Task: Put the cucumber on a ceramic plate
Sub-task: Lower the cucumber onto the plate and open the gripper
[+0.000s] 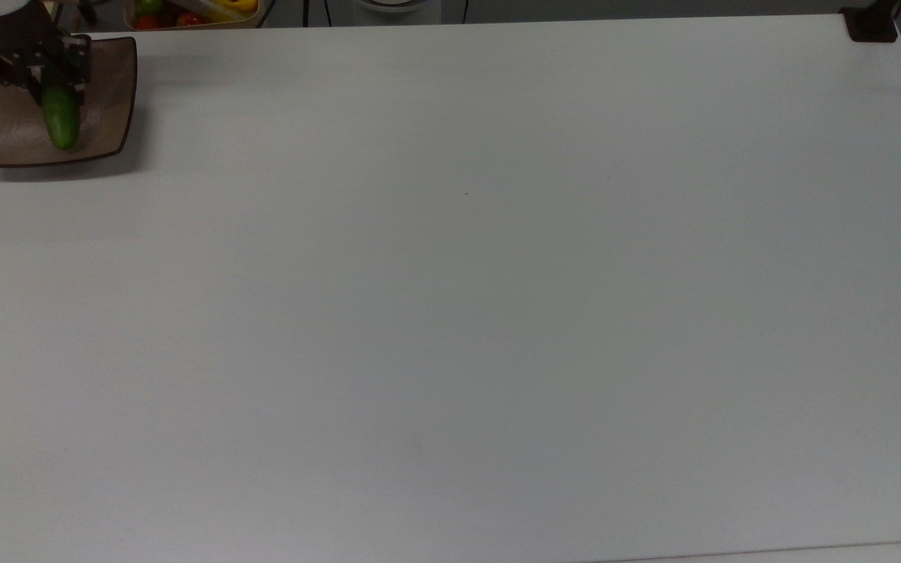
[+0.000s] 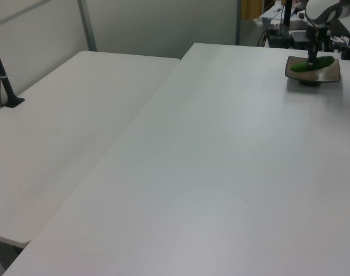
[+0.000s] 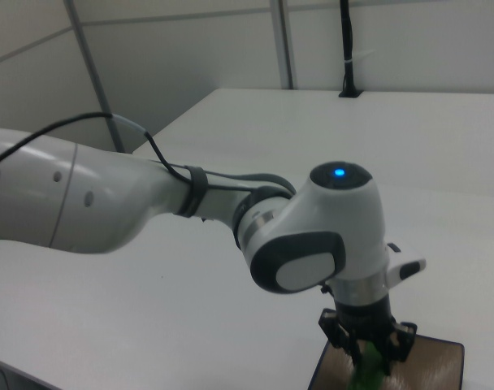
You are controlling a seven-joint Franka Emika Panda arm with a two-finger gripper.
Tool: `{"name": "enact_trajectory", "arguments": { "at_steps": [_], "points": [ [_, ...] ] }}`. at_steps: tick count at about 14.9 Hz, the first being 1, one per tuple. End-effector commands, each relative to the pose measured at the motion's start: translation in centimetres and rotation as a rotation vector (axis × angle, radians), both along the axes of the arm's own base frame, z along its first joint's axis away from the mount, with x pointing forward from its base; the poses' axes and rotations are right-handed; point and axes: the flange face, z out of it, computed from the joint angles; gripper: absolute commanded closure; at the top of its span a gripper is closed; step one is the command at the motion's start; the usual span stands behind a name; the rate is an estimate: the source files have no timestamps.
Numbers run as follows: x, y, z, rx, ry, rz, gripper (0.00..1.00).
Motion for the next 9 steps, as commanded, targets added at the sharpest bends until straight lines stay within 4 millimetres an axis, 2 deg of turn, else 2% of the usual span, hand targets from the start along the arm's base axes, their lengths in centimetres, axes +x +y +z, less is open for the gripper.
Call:
{"name": "enact_trajectory", "arguments": {
  "at_steps": [1, 2, 3, 4, 5, 8, 9],
  "points": [
    [-0.74, 0.04, -1.22, -0.002, -0.021, 0.01, 0.72],
    [-0.73, 0.03, -1.39, -0.001, -0.018, 0.01, 0.67],
    [-0.8, -0.03, -1.41, 0.0, -0.017, 0.007, 0.47],
    [-0.82, -0.01, -1.44, 0.002, -0.015, 0.006, 0.36],
    [-0.86, 0.02, -1.4, 0.005, -0.013, 0.006, 0.28],
    [-0.96, -0.13, -0.96, 0.004, -0.018, -0.002, 0.15],
    [-0.95, -0.14, -0.56, 0.002, -0.024, -0.003, 0.07]
  ]
}}
